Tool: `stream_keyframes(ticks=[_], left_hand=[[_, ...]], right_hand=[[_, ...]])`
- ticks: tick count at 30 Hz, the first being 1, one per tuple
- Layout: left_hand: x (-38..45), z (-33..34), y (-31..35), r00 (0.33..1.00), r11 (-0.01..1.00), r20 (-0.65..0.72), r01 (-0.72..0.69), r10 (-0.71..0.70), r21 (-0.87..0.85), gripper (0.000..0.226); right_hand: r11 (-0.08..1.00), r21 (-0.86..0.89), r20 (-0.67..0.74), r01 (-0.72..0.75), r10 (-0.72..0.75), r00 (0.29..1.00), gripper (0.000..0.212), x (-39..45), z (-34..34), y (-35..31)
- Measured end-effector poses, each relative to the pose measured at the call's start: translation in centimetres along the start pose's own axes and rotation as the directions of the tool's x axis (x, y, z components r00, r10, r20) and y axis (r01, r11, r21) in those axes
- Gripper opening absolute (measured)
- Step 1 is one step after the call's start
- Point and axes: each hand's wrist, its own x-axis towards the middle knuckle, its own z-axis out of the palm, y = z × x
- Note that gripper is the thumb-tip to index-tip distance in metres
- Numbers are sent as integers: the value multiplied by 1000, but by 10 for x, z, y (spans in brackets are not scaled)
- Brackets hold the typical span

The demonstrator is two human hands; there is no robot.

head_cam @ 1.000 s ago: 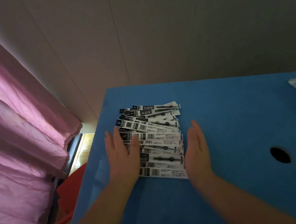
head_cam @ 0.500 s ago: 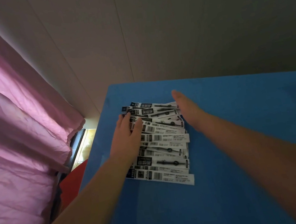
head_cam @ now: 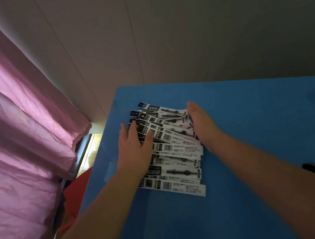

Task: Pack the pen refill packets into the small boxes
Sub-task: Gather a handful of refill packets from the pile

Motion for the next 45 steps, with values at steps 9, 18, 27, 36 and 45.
stream_keyframes(ticks=[9, 18, 27, 36, 45], left_hand=[[-34, -25, -9, 988, 984, 52, -153, 148, 91, 93], [-46, -23, -16, 759, 610, 442, -650, 479, 453, 110], [-13, -20, 31, 691, 315, 635, -723, 346, 615, 109], [-25, -10, 36, 664, 270, 609, -741, 434, 616, 69], [-19, -5, 37, 711, 328, 617, -703, 337, 631, 52]], right_hand=[[959, -283, -15, 30, -36, 999, 56, -30, -29, -10], [780, -625, 0, 34, -43, 999, 55, -119, -45, 6], [496, -869, 34, -3, 66, 997, 52, -174, -50, 14], [443, -896, 46, 7, 78, 996, 46, -189, -47, 1], [453, -891, 60, 19, 76, 995, 49, -193, -44, 0]])
